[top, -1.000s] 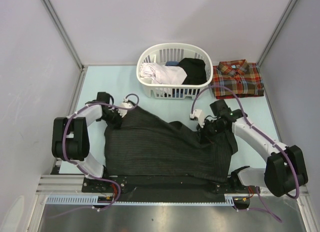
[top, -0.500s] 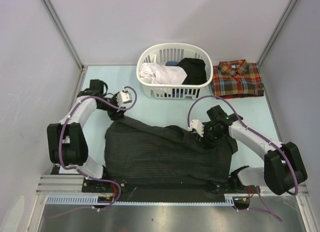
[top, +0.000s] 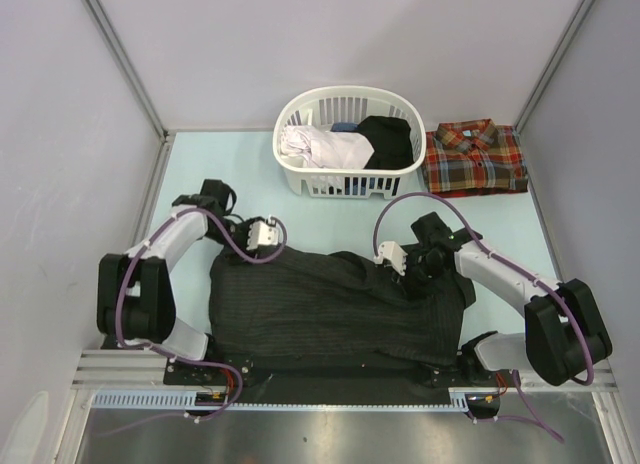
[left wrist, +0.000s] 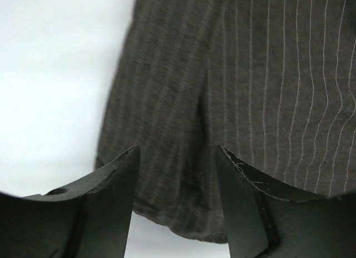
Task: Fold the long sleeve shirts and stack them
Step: Fold the shirt
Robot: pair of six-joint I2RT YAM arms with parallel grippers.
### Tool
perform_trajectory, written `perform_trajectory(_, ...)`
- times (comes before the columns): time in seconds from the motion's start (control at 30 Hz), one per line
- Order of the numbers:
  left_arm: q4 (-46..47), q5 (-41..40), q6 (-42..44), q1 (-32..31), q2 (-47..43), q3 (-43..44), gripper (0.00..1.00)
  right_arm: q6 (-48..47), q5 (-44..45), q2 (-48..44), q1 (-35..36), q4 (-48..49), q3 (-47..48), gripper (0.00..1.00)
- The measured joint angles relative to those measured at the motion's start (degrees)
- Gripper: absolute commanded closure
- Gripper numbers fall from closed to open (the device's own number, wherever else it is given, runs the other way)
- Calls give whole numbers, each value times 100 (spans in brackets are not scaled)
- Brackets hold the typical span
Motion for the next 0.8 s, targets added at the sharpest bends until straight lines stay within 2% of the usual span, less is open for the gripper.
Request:
perform_trajectory(0.2, 708, -671, -42, -7, -341, -850, 40, 35, 0, -2, 0, 9, 9, 87)
perform_trajectory(0.43, 1628, -1034, -275, -17, -282, -946, 42, -13, -9, -127, -15, -70, 31, 87)
perform_trajectory(0.8, 2201, -1115, -319, -28, -358, -1154, 41, -35, -17, -151, -188, -157, 146, 87)
